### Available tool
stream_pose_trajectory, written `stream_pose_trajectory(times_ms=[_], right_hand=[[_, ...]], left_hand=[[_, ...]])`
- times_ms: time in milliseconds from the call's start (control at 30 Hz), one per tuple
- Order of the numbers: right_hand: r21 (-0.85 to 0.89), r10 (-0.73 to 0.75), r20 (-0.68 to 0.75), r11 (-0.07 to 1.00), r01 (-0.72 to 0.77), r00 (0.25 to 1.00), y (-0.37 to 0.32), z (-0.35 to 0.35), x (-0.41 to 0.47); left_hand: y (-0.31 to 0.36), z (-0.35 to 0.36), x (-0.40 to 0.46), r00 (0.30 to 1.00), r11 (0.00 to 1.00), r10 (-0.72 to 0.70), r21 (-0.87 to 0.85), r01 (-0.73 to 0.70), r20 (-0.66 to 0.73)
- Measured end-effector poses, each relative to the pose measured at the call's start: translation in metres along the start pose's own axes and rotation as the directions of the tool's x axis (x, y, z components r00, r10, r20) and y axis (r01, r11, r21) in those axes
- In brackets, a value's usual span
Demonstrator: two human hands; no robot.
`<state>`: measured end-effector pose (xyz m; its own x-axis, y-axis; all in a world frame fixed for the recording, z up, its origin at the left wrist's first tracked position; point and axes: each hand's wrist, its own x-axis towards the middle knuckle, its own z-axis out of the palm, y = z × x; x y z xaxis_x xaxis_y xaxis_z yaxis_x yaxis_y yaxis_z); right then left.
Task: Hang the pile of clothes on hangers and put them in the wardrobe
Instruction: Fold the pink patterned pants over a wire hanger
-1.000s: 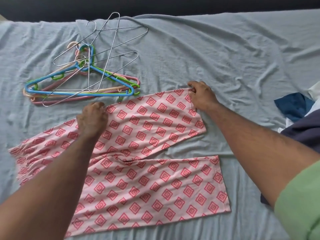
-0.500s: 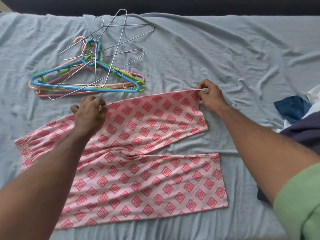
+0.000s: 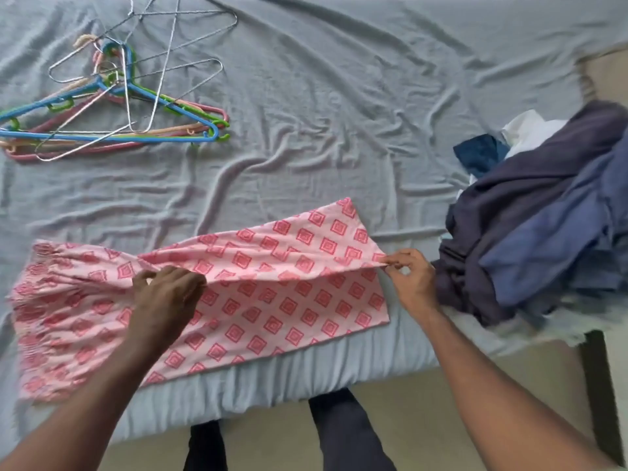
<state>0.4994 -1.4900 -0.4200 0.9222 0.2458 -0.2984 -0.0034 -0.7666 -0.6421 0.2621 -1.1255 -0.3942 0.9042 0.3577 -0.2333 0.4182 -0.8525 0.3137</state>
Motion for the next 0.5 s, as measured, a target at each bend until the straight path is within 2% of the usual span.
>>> stream_pose_trajectory(times_ms=[67, 133, 233, 367, 500], right_hand=[[-0.01, 0.032, 0.041, 0.999, -0.032, 0.999, 0.014, 0.0, -0.021], [-0.019, 0.056, 0.062, 0.998, -0.055, 0.996, 0.02, 0.001, -0.034], [-0.018, 0.058, 0.035, 0.998, -0.057, 0.998, 0.023, 0.001, -0.054], [-0.114, 0.028, -0.053, 0.993, -0.033, 0.998, 0.029, -0.007, -0.088], [-0.212, 0.07, 0.017, 0.975, -0.064, 0.997, 0.044, -0.006, -0.105]], left_hand=[[0.004, 0.009, -0.013, 0.998, 0.998, 0.047, 0.031, -0.049, 0.046], [0.006, 0.013, -0.023, 0.996, 0.999, 0.029, 0.044, -0.032, 0.08], [0.008, 0.017, -0.041, 0.996, 0.997, 0.03, 0.064, -0.035, 0.079], [0.011, 0.02, -0.072, 0.99, 0.99, 0.091, 0.096, -0.101, 0.105], [0.011, 0.033, -0.092, 0.976, 0.983, 0.127, 0.107, -0.148, 0.177]])
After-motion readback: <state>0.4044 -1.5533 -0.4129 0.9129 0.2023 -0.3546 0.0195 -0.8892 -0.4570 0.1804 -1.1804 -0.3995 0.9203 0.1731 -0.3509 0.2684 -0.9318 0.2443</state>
